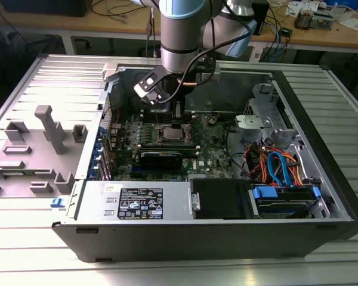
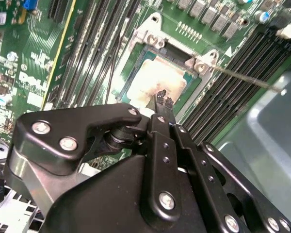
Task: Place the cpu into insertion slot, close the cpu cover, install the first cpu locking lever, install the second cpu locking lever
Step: 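Close the cpu cover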
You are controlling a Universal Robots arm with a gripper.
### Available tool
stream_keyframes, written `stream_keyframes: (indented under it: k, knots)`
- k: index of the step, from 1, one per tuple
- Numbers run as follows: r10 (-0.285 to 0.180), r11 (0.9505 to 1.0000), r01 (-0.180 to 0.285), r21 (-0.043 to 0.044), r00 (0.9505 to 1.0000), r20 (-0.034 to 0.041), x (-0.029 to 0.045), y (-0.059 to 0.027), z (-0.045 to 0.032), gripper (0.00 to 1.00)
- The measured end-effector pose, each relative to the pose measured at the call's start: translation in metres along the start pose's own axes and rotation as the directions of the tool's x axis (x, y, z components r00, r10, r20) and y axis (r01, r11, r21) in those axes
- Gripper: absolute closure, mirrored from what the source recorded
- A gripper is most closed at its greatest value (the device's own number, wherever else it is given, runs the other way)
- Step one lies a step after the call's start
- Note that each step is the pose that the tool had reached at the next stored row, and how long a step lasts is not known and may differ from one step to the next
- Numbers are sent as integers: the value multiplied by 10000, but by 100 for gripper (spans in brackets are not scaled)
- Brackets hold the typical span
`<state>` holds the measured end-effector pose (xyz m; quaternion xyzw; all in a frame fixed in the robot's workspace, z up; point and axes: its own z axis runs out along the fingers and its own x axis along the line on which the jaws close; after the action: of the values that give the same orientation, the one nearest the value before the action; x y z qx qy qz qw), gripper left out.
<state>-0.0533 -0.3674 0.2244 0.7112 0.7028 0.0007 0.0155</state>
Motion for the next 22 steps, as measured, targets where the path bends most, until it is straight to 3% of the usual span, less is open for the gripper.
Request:
stream_keyframes:
  k: [7,14,22]
  knots:
    - [-70,10000,70,-1,10000,-2,1,42,-12,89]
    - [-131,9999,131,-4,9999,-5,-1,50,-100,89]
    - [-144,9999,144,23,9999,-4,0,192,-98,89]
